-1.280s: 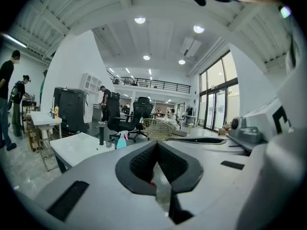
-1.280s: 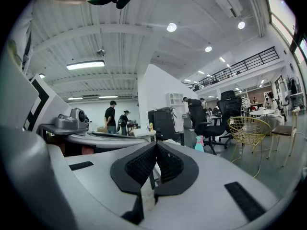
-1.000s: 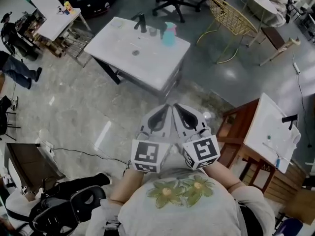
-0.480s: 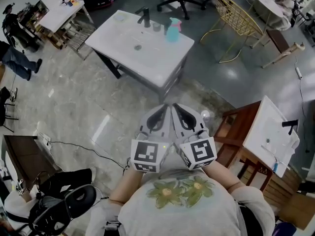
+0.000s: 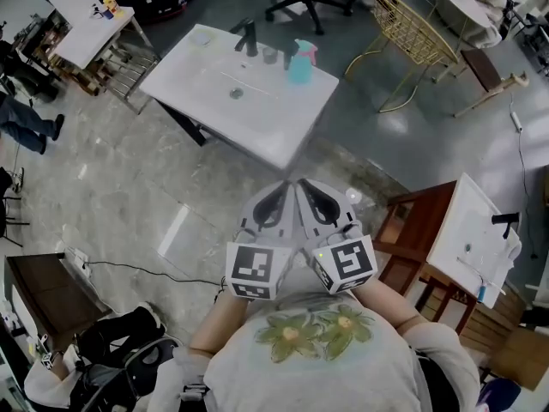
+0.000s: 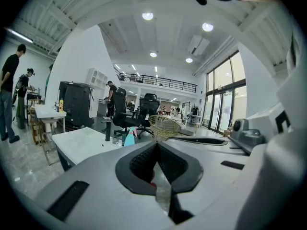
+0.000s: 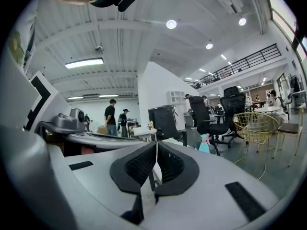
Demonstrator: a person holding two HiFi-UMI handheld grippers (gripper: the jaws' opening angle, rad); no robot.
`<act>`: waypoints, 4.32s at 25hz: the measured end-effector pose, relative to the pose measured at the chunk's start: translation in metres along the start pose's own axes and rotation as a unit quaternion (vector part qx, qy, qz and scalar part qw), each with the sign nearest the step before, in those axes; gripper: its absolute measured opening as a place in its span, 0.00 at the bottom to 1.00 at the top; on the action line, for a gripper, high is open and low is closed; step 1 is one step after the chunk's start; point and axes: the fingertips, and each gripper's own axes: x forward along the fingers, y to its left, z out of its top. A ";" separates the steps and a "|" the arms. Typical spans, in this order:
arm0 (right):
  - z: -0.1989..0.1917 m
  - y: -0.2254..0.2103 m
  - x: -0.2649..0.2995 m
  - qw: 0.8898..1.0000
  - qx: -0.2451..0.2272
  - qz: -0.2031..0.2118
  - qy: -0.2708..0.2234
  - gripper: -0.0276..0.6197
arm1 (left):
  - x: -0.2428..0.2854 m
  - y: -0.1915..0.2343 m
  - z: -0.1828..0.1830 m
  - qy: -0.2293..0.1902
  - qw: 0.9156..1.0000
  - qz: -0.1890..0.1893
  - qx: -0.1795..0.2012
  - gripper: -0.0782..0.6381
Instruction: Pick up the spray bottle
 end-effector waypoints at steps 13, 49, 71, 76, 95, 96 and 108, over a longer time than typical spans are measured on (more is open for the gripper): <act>0.004 -0.009 0.079 1.000 0.012 -0.016 0.010 0.08 | 0.038 0.064 0.020 0.002 1.000 -0.023 0.003 0.12; -0.004 -0.103 0.155 0.995 0.026 -0.089 0.049 0.08 | 0.158 0.094 0.022 0.054 0.993 -0.101 0.000 0.12; 0.020 -0.165 0.189 0.997 0.006 -0.066 0.033 0.08 | 0.221 0.092 0.047 0.041 0.996 -0.084 0.011 0.12; 0.021 -0.175 0.197 0.997 0.008 -0.061 0.036 0.08 | 0.230 0.095 0.049 0.037 0.997 -0.072 0.011 0.12; 0.006 -0.205 0.218 0.997 -0.012 -0.026 0.070 0.14 | 0.263 0.103 0.041 0.034 0.999 -0.033 -0.008 0.12; 0.005 -0.207 0.219 0.997 -0.013 -0.025 0.071 0.14 | 0.265 0.103 0.040 0.033 0.999 -0.031 -0.009 0.12; 0.001 -0.226 0.239 0.996 -0.006 -0.014 0.082 0.18 | 0.284 0.114 0.042 0.036 0.999 -0.013 -0.012 0.12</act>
